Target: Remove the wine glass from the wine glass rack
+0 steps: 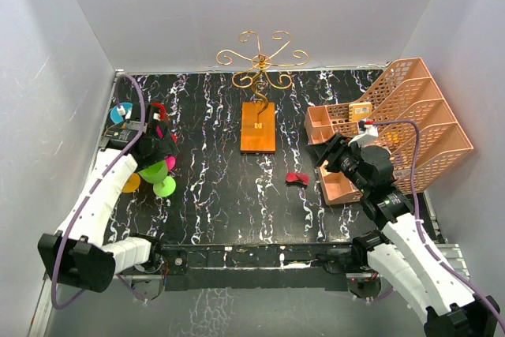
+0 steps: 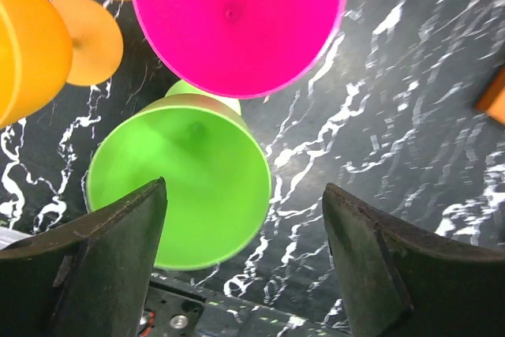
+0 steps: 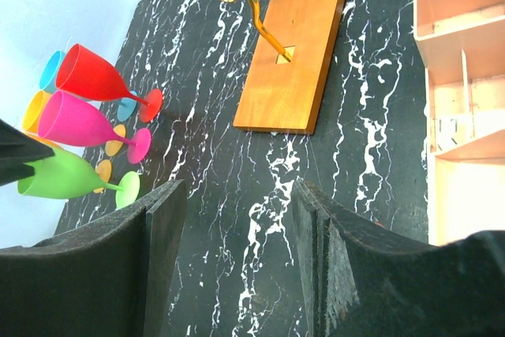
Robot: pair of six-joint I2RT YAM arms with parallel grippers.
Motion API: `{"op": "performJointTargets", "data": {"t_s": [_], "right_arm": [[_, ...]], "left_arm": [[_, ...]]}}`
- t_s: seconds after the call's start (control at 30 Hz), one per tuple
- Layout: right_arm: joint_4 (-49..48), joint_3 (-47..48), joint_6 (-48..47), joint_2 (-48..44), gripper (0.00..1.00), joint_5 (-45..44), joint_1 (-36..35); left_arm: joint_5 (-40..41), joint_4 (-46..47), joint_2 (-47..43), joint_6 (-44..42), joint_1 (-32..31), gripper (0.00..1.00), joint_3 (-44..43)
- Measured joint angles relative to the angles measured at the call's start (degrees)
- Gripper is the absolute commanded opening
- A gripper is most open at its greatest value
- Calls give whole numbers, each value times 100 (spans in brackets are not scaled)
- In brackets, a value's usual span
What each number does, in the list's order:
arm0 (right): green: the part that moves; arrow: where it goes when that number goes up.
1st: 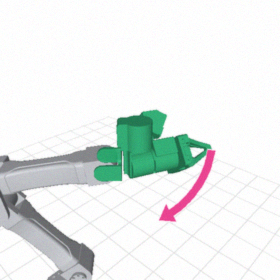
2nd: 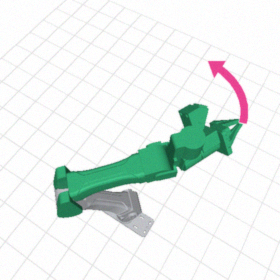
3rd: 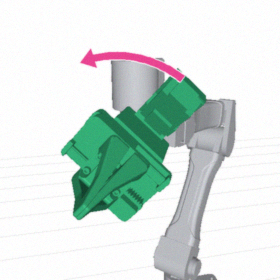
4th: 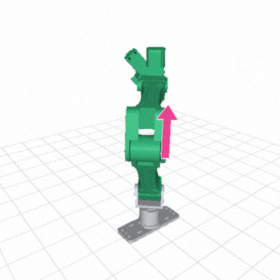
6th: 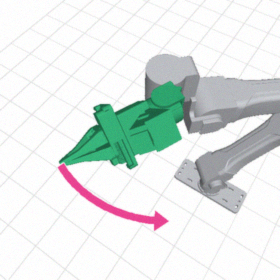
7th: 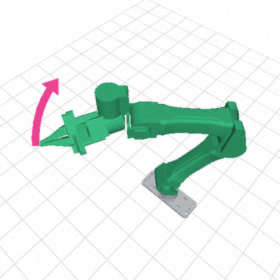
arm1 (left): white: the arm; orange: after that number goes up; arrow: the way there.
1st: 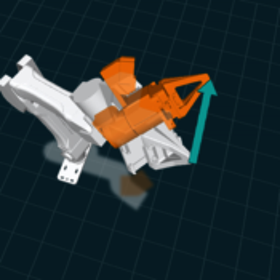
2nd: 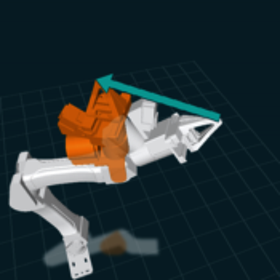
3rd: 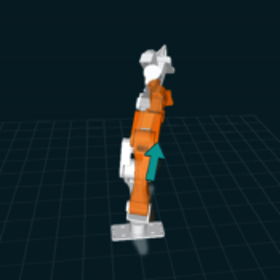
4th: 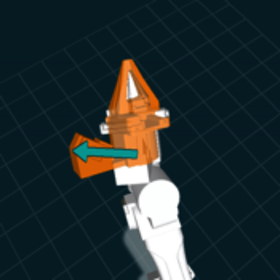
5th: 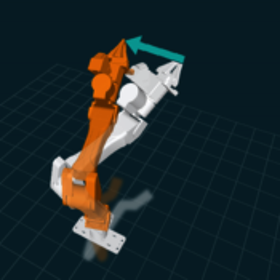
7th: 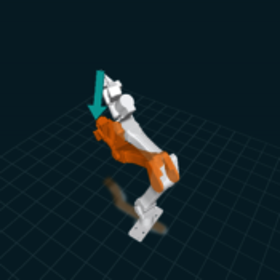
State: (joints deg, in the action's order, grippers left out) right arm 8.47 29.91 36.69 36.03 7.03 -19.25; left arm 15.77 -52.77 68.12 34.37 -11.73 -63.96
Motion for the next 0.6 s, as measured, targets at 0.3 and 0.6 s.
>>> {"op": "performJointTargets", "data": {"t_s": [0.3,0.6], "right_arm": [[411,584,-828,402,97,61,0],[1419,2455,-1897,490,99,-267,0]], "left_arm": [[-431,101,-1005,-319,0,97,-1019],[-1161,739,-1228,-1259,0,97,-2511]]}}
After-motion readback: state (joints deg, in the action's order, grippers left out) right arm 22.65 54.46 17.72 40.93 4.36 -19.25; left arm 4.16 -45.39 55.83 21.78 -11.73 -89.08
